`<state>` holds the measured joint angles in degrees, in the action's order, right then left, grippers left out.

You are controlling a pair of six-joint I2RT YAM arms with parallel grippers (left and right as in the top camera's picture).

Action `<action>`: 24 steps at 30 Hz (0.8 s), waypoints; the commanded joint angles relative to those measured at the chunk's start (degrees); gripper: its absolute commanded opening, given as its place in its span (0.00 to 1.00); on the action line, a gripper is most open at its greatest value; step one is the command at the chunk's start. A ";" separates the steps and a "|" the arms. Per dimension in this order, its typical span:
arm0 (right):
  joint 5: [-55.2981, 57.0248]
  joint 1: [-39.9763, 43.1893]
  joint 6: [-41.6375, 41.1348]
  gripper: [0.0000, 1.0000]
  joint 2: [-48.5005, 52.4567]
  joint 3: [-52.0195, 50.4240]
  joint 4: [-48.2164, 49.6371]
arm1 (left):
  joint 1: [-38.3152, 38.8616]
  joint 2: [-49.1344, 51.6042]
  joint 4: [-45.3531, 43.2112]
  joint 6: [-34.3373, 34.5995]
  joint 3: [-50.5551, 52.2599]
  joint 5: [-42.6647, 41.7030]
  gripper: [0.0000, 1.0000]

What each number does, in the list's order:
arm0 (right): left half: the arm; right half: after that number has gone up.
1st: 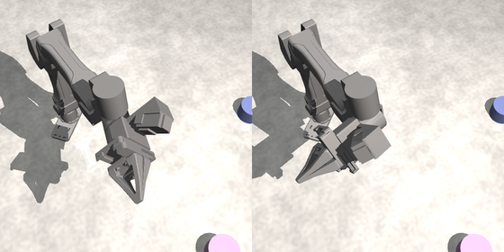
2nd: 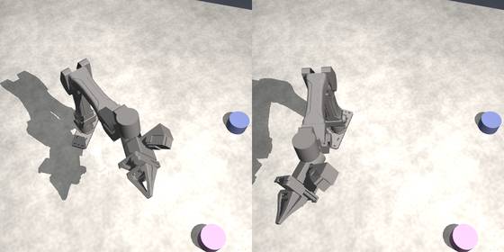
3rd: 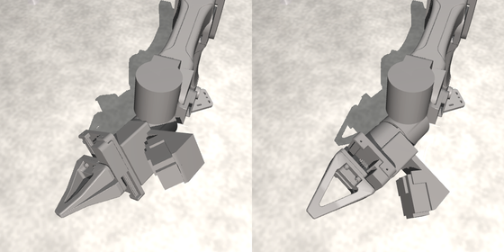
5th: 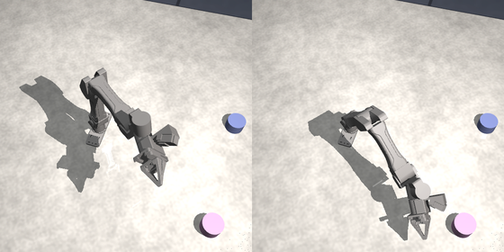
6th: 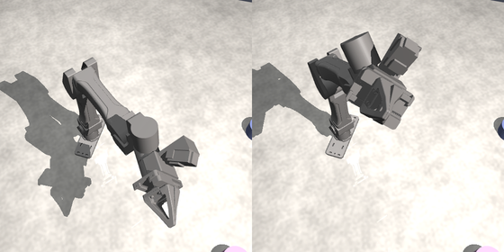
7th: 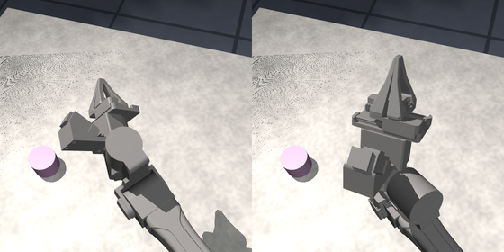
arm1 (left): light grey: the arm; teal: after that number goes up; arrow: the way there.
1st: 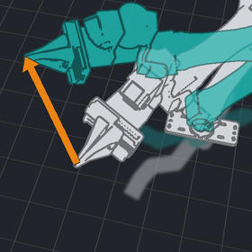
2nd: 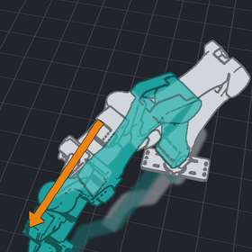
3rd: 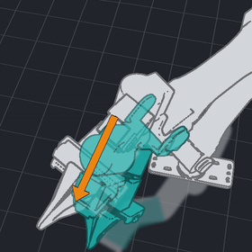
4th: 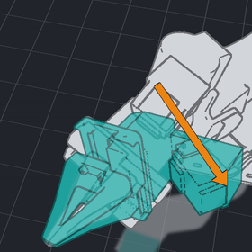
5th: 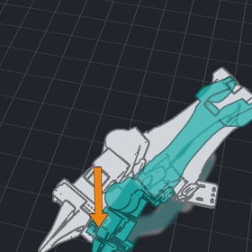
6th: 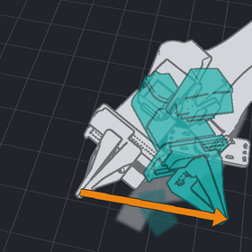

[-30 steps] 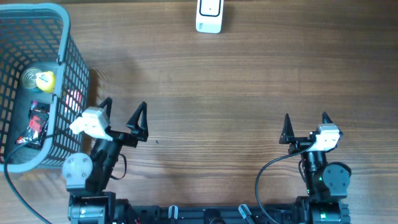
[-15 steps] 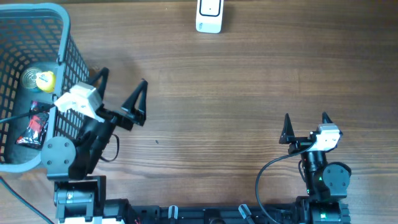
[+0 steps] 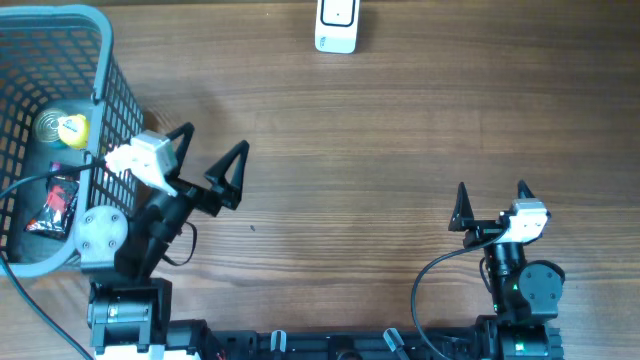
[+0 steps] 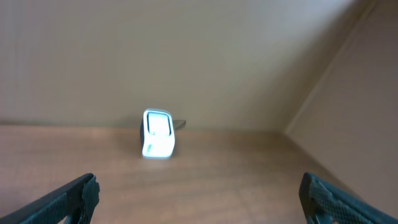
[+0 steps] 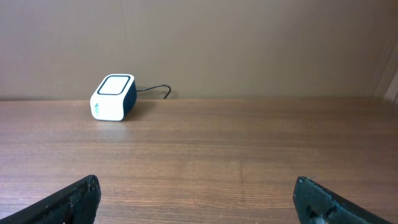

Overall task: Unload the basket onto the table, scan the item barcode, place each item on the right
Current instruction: 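Move the left gripper over the basket toward the yellow can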

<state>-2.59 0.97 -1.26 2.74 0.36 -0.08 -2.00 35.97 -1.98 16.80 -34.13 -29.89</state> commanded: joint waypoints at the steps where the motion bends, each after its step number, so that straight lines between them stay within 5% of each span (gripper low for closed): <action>1: -0.96 0.28 -3.15 1.00 0.07 -0.07 0.15 | -0.42 1.60 -3.87 4.48 -2.80 4.09 1.00; 6: -0.98 0.28 -3.43 1.00 0.07 -0.07 0.15 | -0.55 10.78 2.51 1.36 -16.37 5.33 1.00; 16: -0.98 0.28 -3.43 1.00 0.07 -0.07 0.11 | -7.85 28.44 34.05 -2.78 -53.02 27.65 1.00; 20: -1.01 0.28 -3.45 1.00 0.07 -0.07 0.13 | -11.28 30.47 40.85 -0.85 -58.16 40.76 1.00; 24: -1.27 0.28 -3.48 1.00 0.07 -0.07 0.11 | -16.55 34.29 43.91 1.99 -58.14 42.77 1.00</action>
<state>-2.61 0.97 -3.84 2.74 0.36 -0.08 -14.74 66.06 40.29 15.79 -91.70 6.24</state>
